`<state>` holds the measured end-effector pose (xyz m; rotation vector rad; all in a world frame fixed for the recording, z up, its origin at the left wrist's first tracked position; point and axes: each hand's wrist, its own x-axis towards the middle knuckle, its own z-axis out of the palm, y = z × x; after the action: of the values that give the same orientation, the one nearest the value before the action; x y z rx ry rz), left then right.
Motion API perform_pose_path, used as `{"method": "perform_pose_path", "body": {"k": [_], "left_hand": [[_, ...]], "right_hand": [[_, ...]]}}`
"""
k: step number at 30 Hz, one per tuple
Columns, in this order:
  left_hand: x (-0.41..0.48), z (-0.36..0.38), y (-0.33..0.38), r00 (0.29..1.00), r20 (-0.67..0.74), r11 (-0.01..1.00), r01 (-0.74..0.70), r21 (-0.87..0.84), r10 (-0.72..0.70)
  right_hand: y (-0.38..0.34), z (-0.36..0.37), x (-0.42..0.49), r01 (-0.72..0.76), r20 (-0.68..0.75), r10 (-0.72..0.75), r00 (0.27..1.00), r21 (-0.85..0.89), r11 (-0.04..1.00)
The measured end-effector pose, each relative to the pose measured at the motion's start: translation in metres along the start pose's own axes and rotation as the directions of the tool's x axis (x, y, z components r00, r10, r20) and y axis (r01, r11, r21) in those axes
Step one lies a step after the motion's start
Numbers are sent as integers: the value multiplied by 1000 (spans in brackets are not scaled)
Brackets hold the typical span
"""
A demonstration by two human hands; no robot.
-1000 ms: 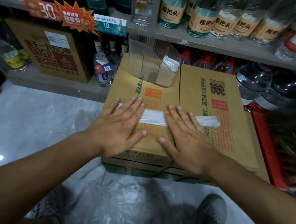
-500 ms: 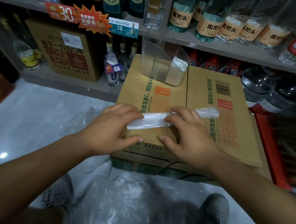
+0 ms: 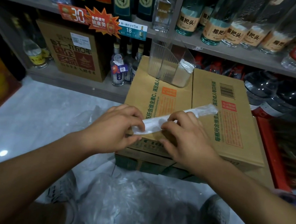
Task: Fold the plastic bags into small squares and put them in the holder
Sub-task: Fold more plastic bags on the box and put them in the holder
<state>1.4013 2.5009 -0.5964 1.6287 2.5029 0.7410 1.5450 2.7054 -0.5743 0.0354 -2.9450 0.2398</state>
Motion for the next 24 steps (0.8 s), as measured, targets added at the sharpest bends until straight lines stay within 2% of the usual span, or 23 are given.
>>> {"method": "perform_pose_path", "body": {"k": [4,7,10,12,14,18,20,22,24], "left_hand": [[1,-1,7,999,-28,994,17,-110,-20],[5,0,17,993,-69,938,68,-339,-97],[15,-8,31,977,18,751,173,-637,-211],[22,-14,38,977,77,620,185,-762,-197],[29,-17,38,975,155,567,220,-794,-161],[42,-7,33,961,225,647,273,-712,-158],[46,3,32,960,235,679,275,-680,-153],[48,12,32,958,233,695,280,-663,-164],[50,19,30,961,205,735,275,-620,-186]], "right_hand": [[-5,3,0,-4,31,1,1000,92,996],[-2,3,2,-37,-12,39,999,118,992],[0,-2,3,-108,-69,124,990,203,973],[1,-7,3,-189,-55,217,975,324,927],[2,-12,4,-276,-13,325,946,492,826],[2,-13,7,-384,110,499,860,782,490],[4,-12,6,-404,183,519,835,844,353],[8,-12,4,-449,257,511,820,844,295],[10,-16,5,-490,343,508,790,851,188]]}}
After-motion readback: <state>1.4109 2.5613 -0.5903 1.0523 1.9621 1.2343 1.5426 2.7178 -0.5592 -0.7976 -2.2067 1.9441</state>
